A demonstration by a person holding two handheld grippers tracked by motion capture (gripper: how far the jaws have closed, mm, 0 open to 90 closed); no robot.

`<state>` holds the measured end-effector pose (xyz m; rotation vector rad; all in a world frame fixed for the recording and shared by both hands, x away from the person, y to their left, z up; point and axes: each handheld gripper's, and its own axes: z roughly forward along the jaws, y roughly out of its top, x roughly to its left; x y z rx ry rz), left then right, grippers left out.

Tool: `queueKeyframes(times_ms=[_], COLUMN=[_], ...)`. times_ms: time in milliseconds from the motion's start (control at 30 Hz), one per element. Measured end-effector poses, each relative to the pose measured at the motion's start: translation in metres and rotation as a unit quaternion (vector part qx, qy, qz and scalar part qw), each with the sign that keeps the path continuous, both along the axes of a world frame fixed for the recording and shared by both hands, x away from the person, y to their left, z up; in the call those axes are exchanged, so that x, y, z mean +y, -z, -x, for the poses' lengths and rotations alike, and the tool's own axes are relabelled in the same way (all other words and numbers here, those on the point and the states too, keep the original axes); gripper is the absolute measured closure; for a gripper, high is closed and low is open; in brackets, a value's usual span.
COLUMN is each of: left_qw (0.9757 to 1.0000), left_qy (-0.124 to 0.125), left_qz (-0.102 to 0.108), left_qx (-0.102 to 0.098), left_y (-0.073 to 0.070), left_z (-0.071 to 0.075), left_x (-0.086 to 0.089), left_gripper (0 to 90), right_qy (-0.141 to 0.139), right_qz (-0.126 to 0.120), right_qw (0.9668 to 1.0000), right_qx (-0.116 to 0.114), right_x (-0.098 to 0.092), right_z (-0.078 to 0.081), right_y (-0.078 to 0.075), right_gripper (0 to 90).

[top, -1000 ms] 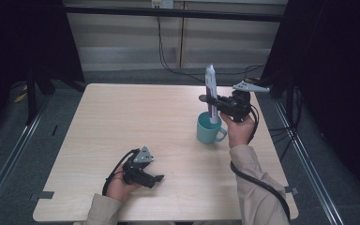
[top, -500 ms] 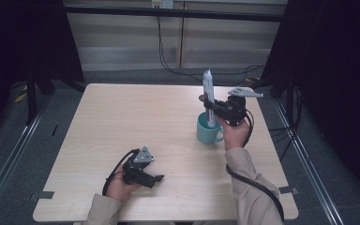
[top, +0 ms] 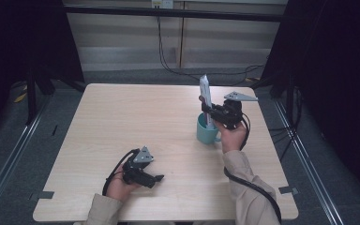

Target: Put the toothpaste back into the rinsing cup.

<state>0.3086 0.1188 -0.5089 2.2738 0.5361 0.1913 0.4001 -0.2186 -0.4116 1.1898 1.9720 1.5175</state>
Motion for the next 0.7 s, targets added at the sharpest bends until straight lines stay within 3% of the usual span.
queueKeyframes(times_ms=[700], left_qw=[1.0000], left_qy=[0.000], left_qz=[0.000], left_qx=[0.000], left_y=[0.000], left_z=[0.000], left_x=[0.000], left_gripper=[15.2], right_qy=[0.003], right_qz=[0.033], right_qw=[0.9994], right_qx=[0.013], right_x=[0.002], right_z=[0.003], right_y=[0.011], right_gripper=[74.3])
